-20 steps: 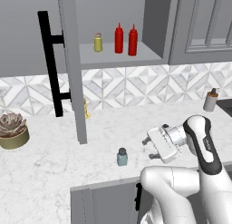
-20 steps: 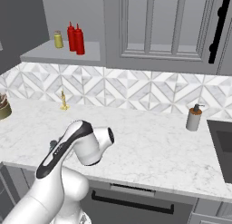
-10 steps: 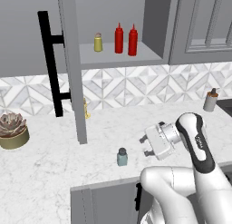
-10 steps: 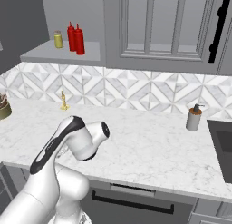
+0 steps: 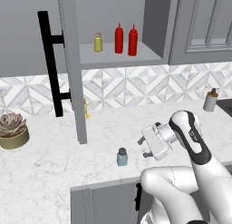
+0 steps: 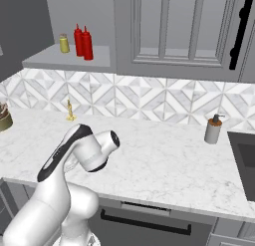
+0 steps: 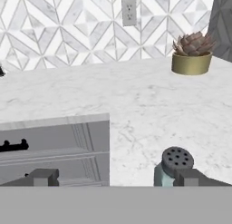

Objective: Put the shaker and condiment bottle from the counter next to their counterparts in the cabinet.

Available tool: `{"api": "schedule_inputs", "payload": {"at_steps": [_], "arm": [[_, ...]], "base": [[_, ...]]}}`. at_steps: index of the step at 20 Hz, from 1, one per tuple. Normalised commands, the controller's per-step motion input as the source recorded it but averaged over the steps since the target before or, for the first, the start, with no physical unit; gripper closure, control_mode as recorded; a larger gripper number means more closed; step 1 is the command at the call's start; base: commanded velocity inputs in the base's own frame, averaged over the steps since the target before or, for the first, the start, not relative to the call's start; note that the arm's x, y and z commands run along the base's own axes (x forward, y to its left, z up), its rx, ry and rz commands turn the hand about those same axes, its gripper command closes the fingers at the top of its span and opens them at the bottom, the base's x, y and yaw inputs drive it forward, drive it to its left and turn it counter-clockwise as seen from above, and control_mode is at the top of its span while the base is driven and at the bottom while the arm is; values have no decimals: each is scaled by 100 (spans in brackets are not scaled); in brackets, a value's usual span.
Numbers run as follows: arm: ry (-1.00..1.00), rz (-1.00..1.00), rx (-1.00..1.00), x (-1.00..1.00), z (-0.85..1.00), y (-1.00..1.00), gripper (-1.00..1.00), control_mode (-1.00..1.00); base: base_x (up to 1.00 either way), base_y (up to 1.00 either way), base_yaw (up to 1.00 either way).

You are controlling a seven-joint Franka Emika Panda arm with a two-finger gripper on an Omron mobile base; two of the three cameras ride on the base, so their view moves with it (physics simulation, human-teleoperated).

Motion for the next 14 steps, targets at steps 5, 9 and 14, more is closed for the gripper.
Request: {"api": "schedule_inputs", "payload": {"at_steps": [5, 9, 14], "arm": [[-15, -6, 0, -16, -62, 24, -100, -100], [-14, -11, 0, -20, -55, 32, -100, -100], [-10, -8, 0, -16, -55, 41, -100, -100]], "base": [[0, 0, 0], [0, 0, 0], [0, 0, 0]]}}
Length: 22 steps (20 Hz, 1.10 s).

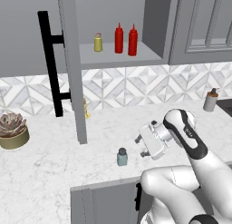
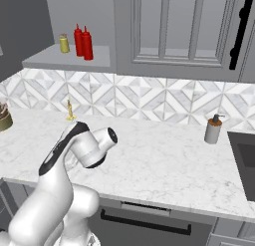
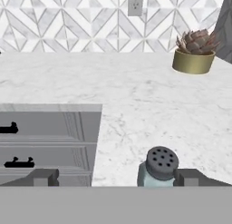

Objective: Put the shaker and condiment bottle from the counter next to their counterparts in the cabinet.

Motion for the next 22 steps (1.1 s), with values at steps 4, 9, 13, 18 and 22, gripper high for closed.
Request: {"api": "schedule_inputs", "payload": {"at_steps": [4, 9, 13, 18, 22], "arm": [[-1, 0, 3, -2, -34, 26, -100, -100], [0, 0, 1, -2, -59, 25, -100, -100], [-1, 0, 0, -11, -89, 31, -100, -100], [0, 0, 0, -9, -78, 28, -100, -100], [-1, 0, 0, -8, -64, 16, -100, -100]], "base": [[0, 0, 0], [0, 0, 0], [0, 0, 0], [0, 0, 0], [0, 0, 0]]}}
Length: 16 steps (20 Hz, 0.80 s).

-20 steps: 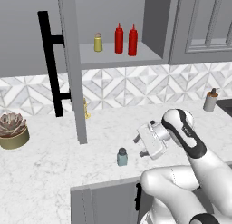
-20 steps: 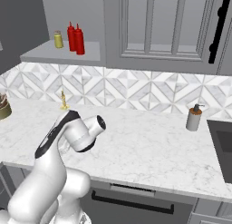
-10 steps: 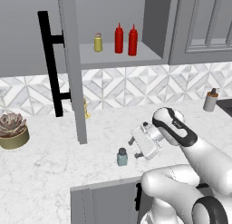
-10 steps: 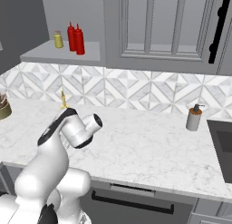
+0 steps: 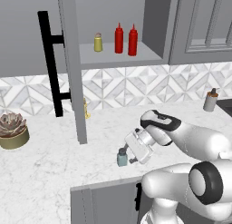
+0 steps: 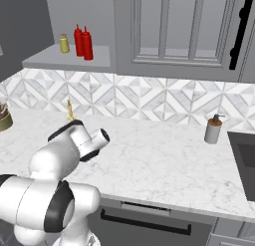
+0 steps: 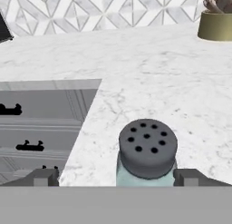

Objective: Put the shaker and condiment bottle from the counter next to their counterparts in the cabinet.

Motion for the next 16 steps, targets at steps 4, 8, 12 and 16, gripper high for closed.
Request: {"api": "schedule_inputs", "payload": {"at_steps": [4, 8, 12, 16], "arm": [[-6, 0, 1, -18, -60, 7, -100, -100], [-13, -1, 9, -16, -39, 0, -100, -100], [-15, -2, 13, -24, -42, 6, -100, -100], [-16, -7, 14, -34, -38, 40, 100, -100]], "base": [[0, 0, 0], [0, 0, 0], [0, 0, 0], [0, 0, 0]]}}
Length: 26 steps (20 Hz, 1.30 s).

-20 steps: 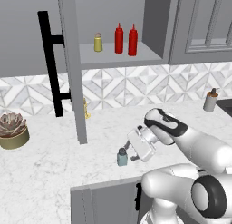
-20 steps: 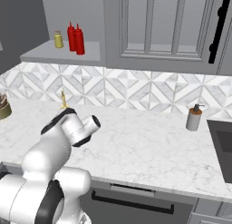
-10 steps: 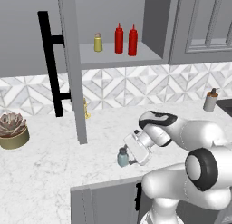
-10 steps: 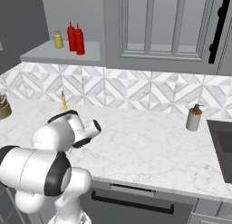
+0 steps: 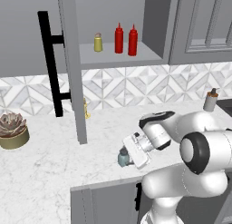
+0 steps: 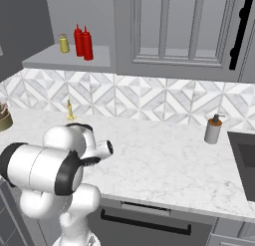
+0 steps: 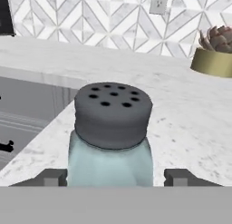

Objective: Put the shaker and condiment bottle from the counter next to their counterparts in the cabinet.

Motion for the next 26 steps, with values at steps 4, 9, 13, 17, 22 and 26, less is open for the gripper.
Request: {"api": "schedule_inputs", "payload": {"at_steps": [4, 9, 13, 17, 22, 26], "arm": [[-12, -9, 16, -28, -5, 10, 100, -100], [-1, -5, 7, -12, 24, -5, 100, -100], [0, -2, -3, 0, 96, 0, 100, -100], [-2, -8, -12, 1, 99, 0, 100, -100], [0, -9, -7, 0, 90, 2, 100, -100], [-2, -21, 0, -7, 74, 0, 100, -100]], "base": [[0, 0, 0], [0, 0, 0], [0, 0, 0], [0, 0, 0], [0, 0, 0], [0, 0, 0]]}}
